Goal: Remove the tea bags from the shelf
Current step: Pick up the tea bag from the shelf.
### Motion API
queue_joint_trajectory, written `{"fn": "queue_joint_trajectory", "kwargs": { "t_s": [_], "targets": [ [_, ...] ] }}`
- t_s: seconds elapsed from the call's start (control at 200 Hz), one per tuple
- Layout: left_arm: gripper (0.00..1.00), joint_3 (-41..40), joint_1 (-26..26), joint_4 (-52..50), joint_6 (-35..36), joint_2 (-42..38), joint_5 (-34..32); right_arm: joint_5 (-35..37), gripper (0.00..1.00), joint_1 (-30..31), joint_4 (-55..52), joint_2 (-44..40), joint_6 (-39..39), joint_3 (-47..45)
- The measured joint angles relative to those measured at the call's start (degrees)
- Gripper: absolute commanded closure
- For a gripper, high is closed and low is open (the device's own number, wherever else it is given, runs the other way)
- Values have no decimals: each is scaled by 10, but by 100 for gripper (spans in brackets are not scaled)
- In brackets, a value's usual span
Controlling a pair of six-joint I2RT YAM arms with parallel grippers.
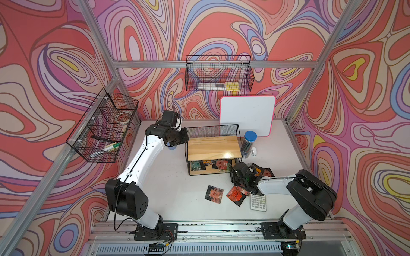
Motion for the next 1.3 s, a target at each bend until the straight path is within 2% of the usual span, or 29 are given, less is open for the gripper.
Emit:
{"fn": "queue_joint_trajectory", "kwargs": {
  "t_s": [0.175, 0.536, 0.611, 1.297],
  "targets": [
    [88, -1, 1, 1, 0, 0, 2, 2, 73, 0, -16, 3, 4, 8],
    [88, -3, 2, 7, 0, 0, 0, 11, 93, 1, -69, 15, 8, 48],
    [88, -3, 3, 7, -1, 0, 0, 12, 100, 1, -92, 14, 6, 60],
    [88, -3, 3, 13, 0, 2, 1, 31, 100, 25, -379, -45, 28, 191]
  ]
}}
